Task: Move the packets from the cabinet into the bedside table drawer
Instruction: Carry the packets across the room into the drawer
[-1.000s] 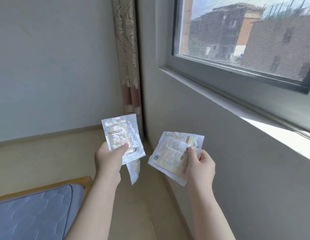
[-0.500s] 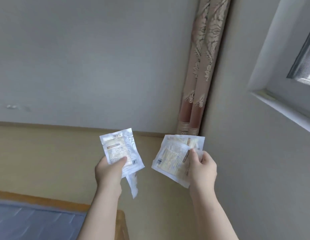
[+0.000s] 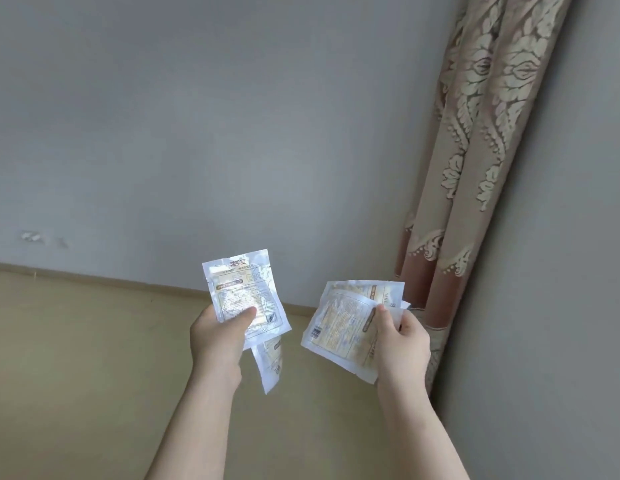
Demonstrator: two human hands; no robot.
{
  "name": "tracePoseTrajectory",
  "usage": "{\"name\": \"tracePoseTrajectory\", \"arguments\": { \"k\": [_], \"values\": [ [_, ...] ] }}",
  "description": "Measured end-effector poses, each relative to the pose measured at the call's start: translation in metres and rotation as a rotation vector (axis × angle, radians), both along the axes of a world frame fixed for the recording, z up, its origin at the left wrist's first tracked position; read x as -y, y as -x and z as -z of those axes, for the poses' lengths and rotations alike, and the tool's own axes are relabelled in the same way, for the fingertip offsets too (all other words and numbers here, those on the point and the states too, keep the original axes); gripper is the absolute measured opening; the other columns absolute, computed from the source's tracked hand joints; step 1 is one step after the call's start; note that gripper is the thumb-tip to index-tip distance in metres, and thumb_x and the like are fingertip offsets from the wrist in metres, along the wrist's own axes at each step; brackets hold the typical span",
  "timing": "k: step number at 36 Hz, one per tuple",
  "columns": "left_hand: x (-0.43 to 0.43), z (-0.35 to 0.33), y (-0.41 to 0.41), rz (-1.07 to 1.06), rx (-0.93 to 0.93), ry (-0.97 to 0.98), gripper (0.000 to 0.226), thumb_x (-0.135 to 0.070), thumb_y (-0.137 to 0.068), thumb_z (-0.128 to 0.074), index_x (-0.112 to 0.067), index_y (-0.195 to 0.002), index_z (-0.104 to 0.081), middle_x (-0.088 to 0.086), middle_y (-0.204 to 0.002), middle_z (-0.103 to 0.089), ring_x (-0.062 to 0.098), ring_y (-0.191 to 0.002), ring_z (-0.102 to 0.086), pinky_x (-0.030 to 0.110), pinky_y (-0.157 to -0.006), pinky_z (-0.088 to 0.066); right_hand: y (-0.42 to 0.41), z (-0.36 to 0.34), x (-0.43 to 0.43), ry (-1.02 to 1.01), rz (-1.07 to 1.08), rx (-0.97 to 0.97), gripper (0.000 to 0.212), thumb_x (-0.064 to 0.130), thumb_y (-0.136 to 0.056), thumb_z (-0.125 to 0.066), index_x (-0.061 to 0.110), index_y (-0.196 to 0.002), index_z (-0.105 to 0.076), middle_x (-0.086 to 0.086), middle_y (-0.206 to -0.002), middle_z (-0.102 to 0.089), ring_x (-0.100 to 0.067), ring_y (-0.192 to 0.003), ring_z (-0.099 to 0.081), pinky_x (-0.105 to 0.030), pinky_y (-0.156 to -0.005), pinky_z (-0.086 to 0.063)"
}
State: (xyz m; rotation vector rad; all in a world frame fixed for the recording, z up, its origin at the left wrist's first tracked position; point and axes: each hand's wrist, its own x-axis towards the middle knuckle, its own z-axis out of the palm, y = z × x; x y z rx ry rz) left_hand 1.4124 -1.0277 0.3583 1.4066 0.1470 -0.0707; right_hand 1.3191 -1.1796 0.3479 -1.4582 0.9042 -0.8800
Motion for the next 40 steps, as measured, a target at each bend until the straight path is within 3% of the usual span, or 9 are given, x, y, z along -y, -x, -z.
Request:
{"name": "tracePoseTrajectory", "arguments": {
  "k": [8, 13, 16, 20, 25, 31, 40],
  "values": [
    [0.065, 0.007, -0.092, -0.123, -0.040, -0.006, 0.021, 0.002, -0.083, -0.064, -0.018, -0.081, -0.063, -0.003, -0.082, -0.067, 0.017, -0.073, -0.062, 0.026, -0.065, -0.049, -0.126, 0.000, 0.074, 0.024, -0.161, -0.045, 0.045, 0.024, -0.094, -0.051, 0.015, -0.058, -0.026, 0.003, -0.055, -0.033, -0.014, -0.054, -0.028, -0.028, -0.052, -0.025],
    [0.043, 0.020, -0.139, -0.289, -0.090, -0.038, 0.020, 0.003, -0.082, -0.063, -0.018, -0.081, -0.063, -0.002, -0.081, -0.066, 0.017, -0.072, -0.061, 0.027, -0.065, -0.049, -0.200, 0.015, 0.059, -0.033, -0.385, -0.096, 0.042, 0.025, -0.094, -0.051, 0.014, -0.058, -0.033, 0.003, -0.056, -0.039, -0.014, -0.055, -0.034, -0.028, -0.054, -0.029],
    [0.021, 0.030, -0.169, -0.419, -0.128, -0.019, 0.021, 0.002, -0.082, -0.062, -0.018, -0.081, -0.063, -0.001, -0.084, -0.065, 0.017, -0.075, -0.060, 0.028, -0.069, -0.047, -0.244, 0.028, 0.046, -0.035, -0.494, -0.111, 0.034, 0.024, -0.095, -0.050, 0.005, -0.067, -0.048, -0.001, -0.064, -0.049, -0.019, -0.061, -0.044, -0.030, -0.060, -0.037],
    [-0.007, 0.040, -0.215, -0.503, -0.119, 0.000, 0.020, 0.004, -0.083, -0.062, -0.016, -0.082, -0.063, 0.001, -0.083, -0.065, 0.016, -0.072, -0.061, 0.025, -0.062, -0.047, -0.310, 0.038, 0.021, -0.021, -0.589, -0.111, 0.033, 0.025, -0.094, -0.050, -0.001, -0.074, -0.051, -0.003, -0.065, -0.049, -0.019, -0.062, -0.044, -0.030, -0.061, -0.039],
    [-0.057, 0.048, -0.291, -0.598, -0.104, 0.010, 0.020, 0.003, -0.083, -0.062, -0.017, -0.079, -0.062, 0.001, -0.083, -0.065, 0.020, -0.075, -0.061, 0.030, -0.071, -0.049, -0.400, 0.038, -0.031, 0.059, -0.712, -0.084, 0.042, 0.022, -0.093, -0.052, 0.015, -0.057, -0.030, 0.003, -0.054, -0.033, -0.015, -0.054, -0.031, -0.029, -0.054, -0.028],
    [-0.115, 0.029, -0.393, -0.653, -0.080, 0.051, 0.024, 0.007, -0.082, -0.062, -0.017, -0.079, -0.063, 0.001, -0.082, -0.066, 0.020, -0.074, -0.062, 0.027, -0.066, -0.049, -0.512, 0.017, -0.090, 0.103, -0.806, -0.043, 0.035, 0.023, -0.095, -0.051, 0.007, -0.065, -0.041, 0.002, -0.060, -0.039, -0.012, -0.053, -0.034, -0.019, -0.047, -0.031],
    [-0.202, 0.017, -0.497, -0.765, -0.101, 0.047, 0.023, 0.005, -0.084, -0.062, -0.017, -0.080, -0.061, 0.001, -0.083, -0.066, 0.021, -0.077, -0.063, 0.027, -0.066, -0.050, -0.647, 0.023, -0.193, 0.154, -0.956, -0.067, 0.039, 0.021, -0.094, -0.051, 0.012, -0.061, -0.032, 0.000, -0.059, -0.037, -0.015, -0.056, -0.034, -0.027, -0.053, -0.029]
  ]
}}
